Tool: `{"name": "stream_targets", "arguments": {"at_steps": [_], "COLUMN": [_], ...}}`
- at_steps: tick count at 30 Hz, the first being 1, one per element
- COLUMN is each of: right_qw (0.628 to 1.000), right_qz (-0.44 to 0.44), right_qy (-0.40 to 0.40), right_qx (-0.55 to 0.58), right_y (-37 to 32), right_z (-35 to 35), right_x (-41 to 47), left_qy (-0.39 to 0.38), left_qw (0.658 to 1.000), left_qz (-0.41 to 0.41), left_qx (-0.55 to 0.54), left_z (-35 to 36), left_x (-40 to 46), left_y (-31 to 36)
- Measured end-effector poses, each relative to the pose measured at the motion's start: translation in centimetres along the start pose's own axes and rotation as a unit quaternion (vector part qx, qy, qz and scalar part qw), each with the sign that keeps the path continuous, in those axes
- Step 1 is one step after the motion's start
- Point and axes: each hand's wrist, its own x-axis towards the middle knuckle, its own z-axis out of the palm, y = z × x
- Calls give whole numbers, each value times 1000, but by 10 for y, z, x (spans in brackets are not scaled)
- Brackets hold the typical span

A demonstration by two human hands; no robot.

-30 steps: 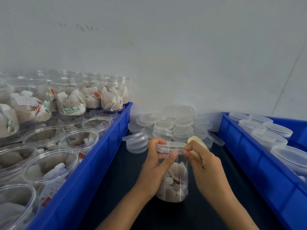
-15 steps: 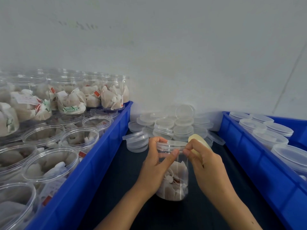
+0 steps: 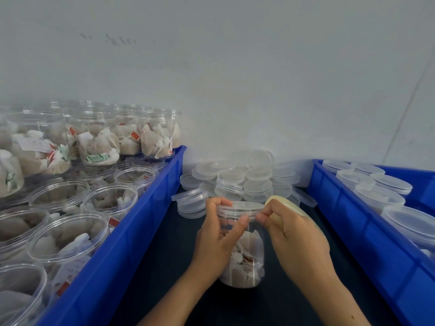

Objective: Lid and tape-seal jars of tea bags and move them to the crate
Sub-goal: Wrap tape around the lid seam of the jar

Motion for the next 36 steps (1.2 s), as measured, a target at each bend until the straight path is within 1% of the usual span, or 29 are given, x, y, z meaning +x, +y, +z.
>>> {"name": "stream_targets", "arguments": {"at_steps": [3, 6, 7, 8, 9, 11, 12, 13, 15, 17, 19, 21, 23, 27, 30, 32, 34, 36], "right_qw": [1000, 993, 986, 985, 984, 982, 979, 980, 991, 988, 981, 975, 976, 979, 971, 964, 962, 964], "right_qz": [2, -64, -79, -66, -66, -19, -23, -24, 24, 59, 73, 75, 68, 39, 32, 32, 36, 40], "right_qy": [-5, -5, 1, -24, -30, -99, -111, -106, -110, -143, -179, -197, -193, -180, -182, -170, -159, -144], "right_qx": [-3, -100, -148, -158, -165, -162, -172, -164, -78, -2, 36, 75, 76, 86, 152, 204, 220, 220], "right_y": [0, 0, 0, 4, 9, 22, 25, 27, 26, 32, 38, 40, 41, 37, 34, 33, 30, 28], "right_z": [-2, -11, -13, -13, -11, -10, -12, -15, -21, -22, -20, -17, -12, -4, 0, 3, 7, 12], "right_x": [-1, 0, 0, 2, 5, 7, 8, 9, 10, 9, 10, 11, 10, 9, 8, 8, 6, 4], "left_qy": [-5, -11, -16, -20, -25, -38, -45, -55, -75, -93, -114, -134, -145, -150, -123, -80, -32, -10], "left_qw": [1000, 1000, 1000, 1000, 1000, 999, 998, 998, 996, 995, 993, 991, 989, 989, 992, 994, 989, 983], "left_qz": [-3, -3, -2, -2, -1, 1, 4, 9, 16, 14, 4, -5, -10, -10, 4, 24, 47, 41], "left_qx": [1, 5, 6, 9, 14, 23, 31, 41, 52, 40, 14, -10, -18, 2, 34, 77, 138, 178], "left_z": [-1, -2, -2, -2, -2, -2, -3, -3, -5, -6, -8, -10, -12, -14, -14, -12, -11, -6], "left_x": [-1, -1, -1, -1, -1, -2, -2, -3, -4, -4, -3, -2, 0, 2, -3, -4, -5, -9], "left_y": [0, 2, 2, 2, 2, 3, 4, 5, 5, 5, 5, 5, 5, 5, 5, 6, 13, 20]}}
